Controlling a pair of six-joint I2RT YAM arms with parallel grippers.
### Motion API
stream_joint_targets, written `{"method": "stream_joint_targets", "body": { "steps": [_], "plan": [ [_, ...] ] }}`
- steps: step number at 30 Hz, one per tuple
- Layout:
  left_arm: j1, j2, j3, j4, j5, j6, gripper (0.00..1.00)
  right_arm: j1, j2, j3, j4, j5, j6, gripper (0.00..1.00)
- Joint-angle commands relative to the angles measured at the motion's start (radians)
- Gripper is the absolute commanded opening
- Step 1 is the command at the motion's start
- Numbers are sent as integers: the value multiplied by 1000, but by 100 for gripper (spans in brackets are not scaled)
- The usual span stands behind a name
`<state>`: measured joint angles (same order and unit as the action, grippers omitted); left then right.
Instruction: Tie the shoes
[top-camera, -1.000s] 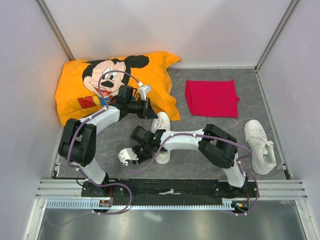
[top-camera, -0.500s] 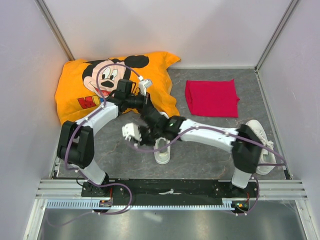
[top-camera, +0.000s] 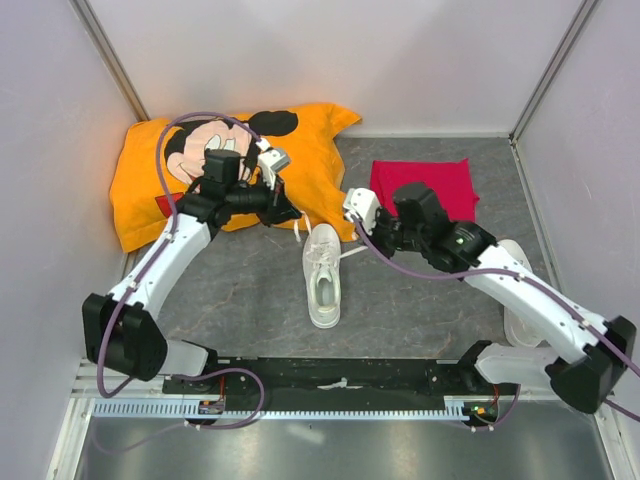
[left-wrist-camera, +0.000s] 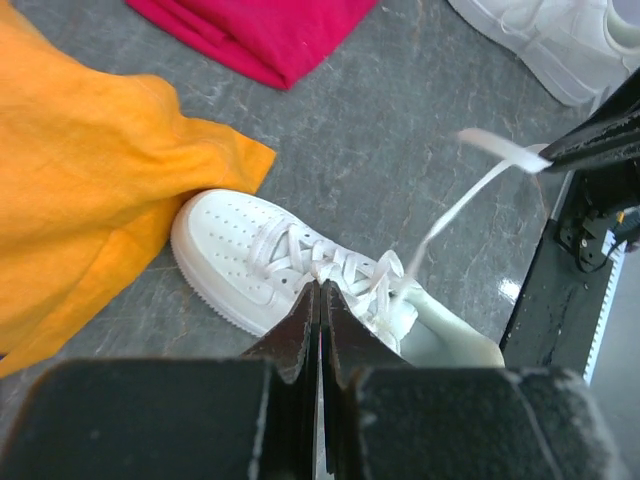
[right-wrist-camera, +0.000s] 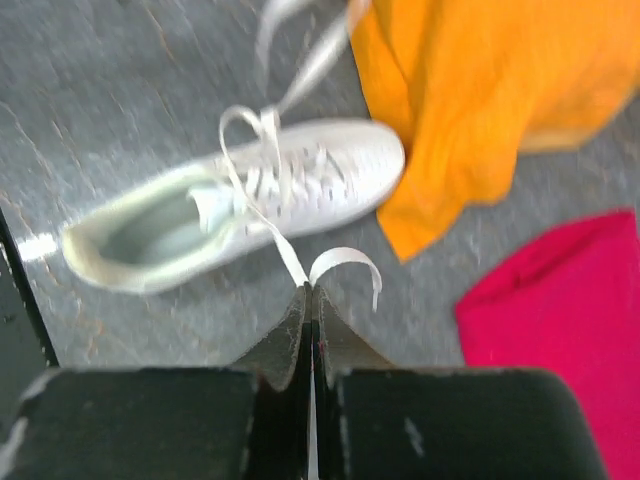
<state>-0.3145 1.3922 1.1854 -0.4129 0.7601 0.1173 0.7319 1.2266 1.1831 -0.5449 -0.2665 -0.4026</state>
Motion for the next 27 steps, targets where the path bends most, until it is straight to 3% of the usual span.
{"method": "stream_joint_targets", "body": {
  "steps": [1, 7, 17, 27],
  "plan": [
    [112, -74, 5, -66, -13, 39, 2, -8, -152, -69, -64, 218, 73, 0],
    [268, -136, -20, -112, -24, 54, 2, -88, -288, -157, -95, 338, 79, 0],
    [313, -208, -96, -161, -83, 114, 1, -140, -449, -298, -148, 521, 10, 0],
    [457, -248, -138, -263, -177, 214, 2, -140, -405, -381, -107, 463, -56, 0]
  ]
}}
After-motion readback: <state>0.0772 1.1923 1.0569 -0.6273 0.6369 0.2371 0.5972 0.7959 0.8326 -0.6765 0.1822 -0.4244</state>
